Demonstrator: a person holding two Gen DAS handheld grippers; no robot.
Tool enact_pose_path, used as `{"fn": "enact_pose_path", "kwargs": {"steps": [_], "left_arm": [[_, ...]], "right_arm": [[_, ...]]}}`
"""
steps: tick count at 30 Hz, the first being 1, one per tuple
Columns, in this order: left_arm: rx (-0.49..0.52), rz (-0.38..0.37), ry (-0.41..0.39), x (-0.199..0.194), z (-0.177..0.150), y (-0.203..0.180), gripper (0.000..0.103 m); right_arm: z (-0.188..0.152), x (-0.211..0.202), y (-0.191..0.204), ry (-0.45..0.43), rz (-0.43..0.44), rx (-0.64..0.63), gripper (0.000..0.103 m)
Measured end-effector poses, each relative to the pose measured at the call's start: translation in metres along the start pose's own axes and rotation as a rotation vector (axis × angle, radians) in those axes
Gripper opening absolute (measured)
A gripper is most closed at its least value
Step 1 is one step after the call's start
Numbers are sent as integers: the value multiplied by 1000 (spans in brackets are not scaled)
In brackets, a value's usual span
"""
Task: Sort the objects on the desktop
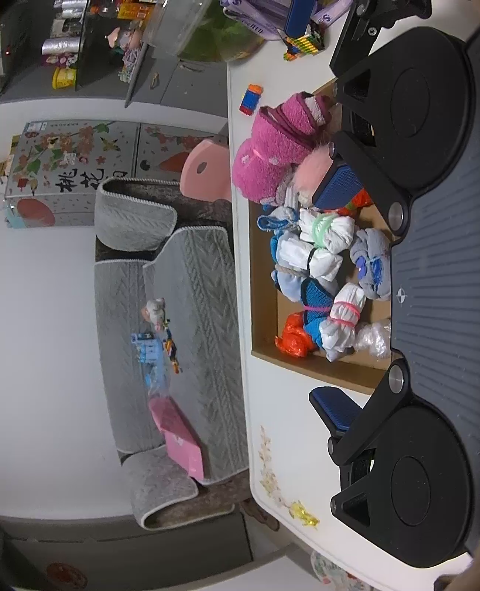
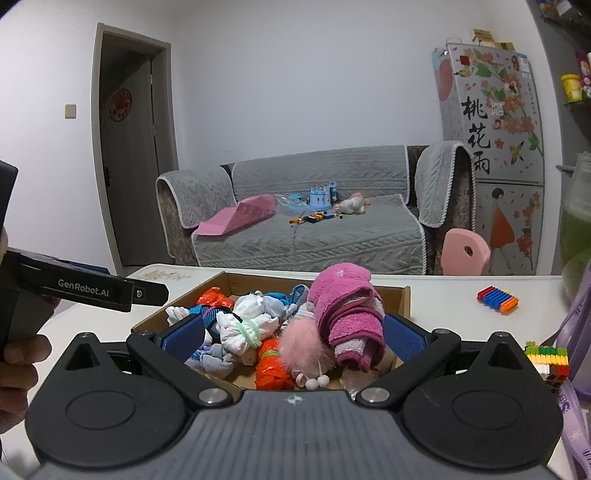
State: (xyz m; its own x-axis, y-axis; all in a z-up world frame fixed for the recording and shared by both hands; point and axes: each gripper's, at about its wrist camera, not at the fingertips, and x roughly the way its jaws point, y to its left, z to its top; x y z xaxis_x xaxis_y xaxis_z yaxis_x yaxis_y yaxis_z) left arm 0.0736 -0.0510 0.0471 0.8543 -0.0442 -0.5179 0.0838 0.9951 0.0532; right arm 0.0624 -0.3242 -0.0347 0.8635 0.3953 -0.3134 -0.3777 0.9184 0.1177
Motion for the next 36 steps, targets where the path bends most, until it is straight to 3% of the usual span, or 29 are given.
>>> {"fn": "enact_pose_path", "kwargs": {"steps": [24,30,36], "left_arm": [[14,-12,-6,0,0,-2,102],[13,2,-40,-6,-1,-2,102],[12,-29,-28,-5,1,-2,102]], "right_arm": [[-1,2,4,35,9,-25,102],[-1,2,6,38,11,-32,102],[-1,2,7,43,14,-36,102]]}}
